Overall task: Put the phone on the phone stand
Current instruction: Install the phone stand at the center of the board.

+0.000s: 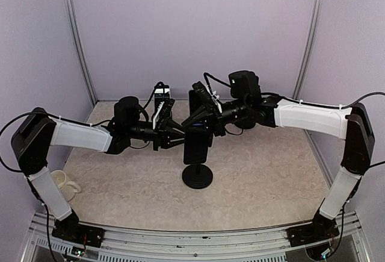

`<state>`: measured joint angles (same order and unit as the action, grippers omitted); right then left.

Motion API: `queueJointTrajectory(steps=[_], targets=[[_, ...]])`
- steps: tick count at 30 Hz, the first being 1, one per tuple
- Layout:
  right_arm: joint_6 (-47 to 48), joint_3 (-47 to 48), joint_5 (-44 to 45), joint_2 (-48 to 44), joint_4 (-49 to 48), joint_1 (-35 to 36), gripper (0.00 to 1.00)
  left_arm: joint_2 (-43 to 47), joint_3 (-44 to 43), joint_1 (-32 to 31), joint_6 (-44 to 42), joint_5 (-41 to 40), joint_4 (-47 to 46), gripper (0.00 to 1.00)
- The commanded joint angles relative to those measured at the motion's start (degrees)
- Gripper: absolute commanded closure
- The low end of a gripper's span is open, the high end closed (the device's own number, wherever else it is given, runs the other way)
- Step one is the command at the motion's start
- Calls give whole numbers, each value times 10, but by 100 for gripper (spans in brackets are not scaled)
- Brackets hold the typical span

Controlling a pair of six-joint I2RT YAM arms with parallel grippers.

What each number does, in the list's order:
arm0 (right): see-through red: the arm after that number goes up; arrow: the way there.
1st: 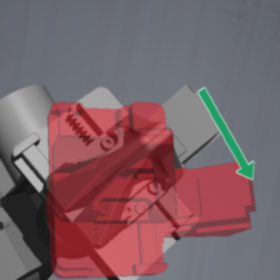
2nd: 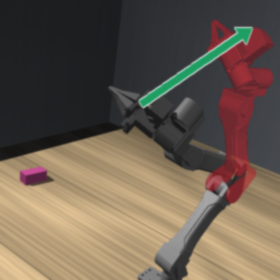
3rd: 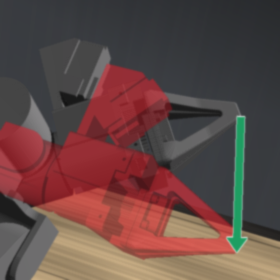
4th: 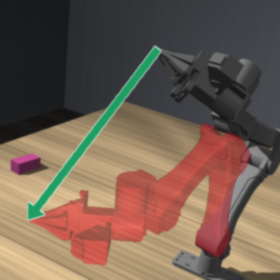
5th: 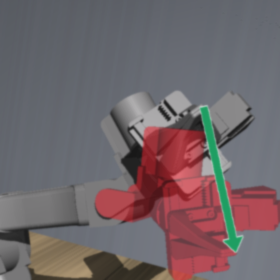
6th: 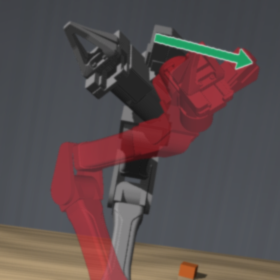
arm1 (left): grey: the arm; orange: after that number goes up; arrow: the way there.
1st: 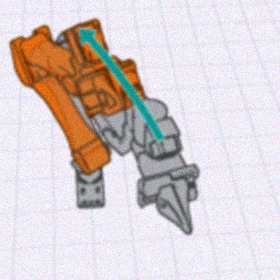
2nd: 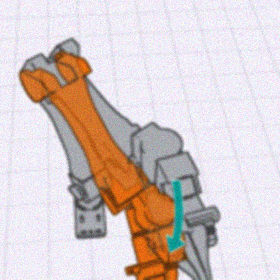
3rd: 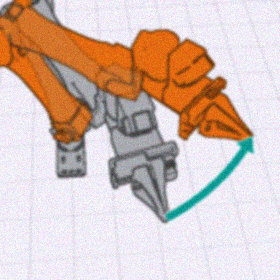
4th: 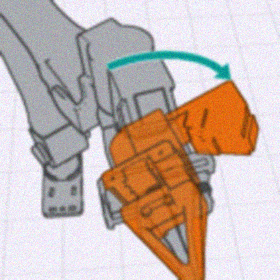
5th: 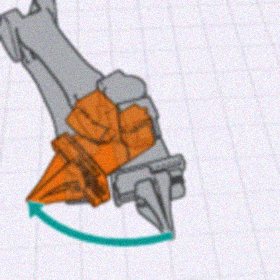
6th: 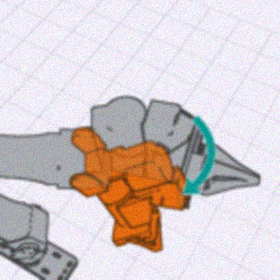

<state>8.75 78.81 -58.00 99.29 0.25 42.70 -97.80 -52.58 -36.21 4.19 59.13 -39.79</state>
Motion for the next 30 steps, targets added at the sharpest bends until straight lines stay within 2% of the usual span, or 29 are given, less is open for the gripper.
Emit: queueJointTrajectory(steps=[1, 14, 30], targets=[[5, -16, 53, -24, 30, -41, 100, 48, 2, 5, -24, 27, -9, 100], [9, -23, 74, -28, 55, -51, 100, 63, 4, 8, -45, 15, 15, 100], [10, -30, 80, -32, 65, -62, 100, 78, 28, 25, -41, 23, -8, 100]])
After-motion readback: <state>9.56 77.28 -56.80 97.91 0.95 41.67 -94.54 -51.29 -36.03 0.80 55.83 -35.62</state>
